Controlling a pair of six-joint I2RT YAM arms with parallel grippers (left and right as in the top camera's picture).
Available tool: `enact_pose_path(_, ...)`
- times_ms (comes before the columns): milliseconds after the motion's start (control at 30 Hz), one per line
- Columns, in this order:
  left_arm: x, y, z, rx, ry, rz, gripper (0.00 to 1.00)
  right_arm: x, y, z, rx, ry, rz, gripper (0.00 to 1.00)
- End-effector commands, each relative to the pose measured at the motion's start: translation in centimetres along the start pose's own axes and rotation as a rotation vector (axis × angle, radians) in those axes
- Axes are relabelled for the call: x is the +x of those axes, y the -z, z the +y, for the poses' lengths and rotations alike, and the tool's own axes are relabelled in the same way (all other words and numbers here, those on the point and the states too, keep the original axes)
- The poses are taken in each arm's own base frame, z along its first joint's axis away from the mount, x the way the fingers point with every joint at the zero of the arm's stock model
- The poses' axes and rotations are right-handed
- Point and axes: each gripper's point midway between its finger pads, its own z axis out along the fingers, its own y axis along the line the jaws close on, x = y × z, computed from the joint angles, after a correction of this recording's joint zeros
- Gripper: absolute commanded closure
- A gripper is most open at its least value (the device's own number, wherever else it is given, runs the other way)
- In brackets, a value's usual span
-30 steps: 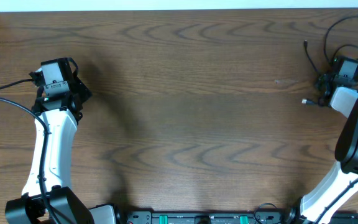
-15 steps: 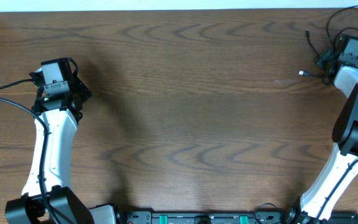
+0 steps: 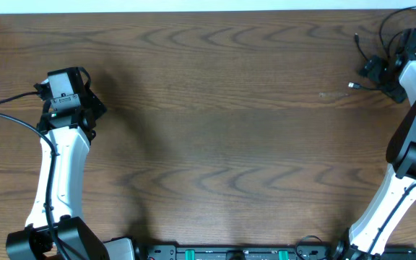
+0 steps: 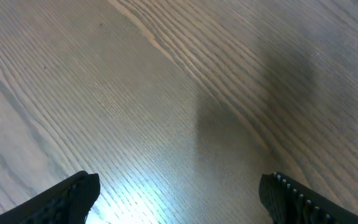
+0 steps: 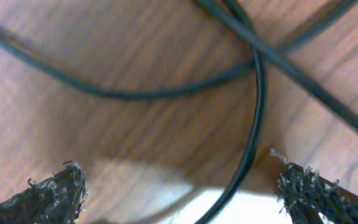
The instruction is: Untangle cables
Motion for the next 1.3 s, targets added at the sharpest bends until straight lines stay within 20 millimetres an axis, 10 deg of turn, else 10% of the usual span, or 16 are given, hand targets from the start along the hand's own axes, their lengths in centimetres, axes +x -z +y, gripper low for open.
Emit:
enact_pose_path(0,-0.9,0.2,0.3,-0.019,0.015,-0.024,0.13,0.1,3.5,1.6,-0.065,0.045,-0.003,0.01)
enact_pose_path(167,-0.9,0.2,0.3,-0.019,0.015,-0.024,0.13,-2.6,16.1,5.4,-0.177,0.11,-0.206,0.01)
enact_pose_path(367,-0.9,0.2,0.3,-0.019,0.015,-0.024,0.13,-3.4,23.7,6.6,-0.246,0.126,-0.346,0.01)
enact_pose_path(1267,-0.9,0.2,0.3,-0.019,0.015,-0.024,0.13,-3.2,24.1,6.4,-0.244,0.126,-0.341,0.01)
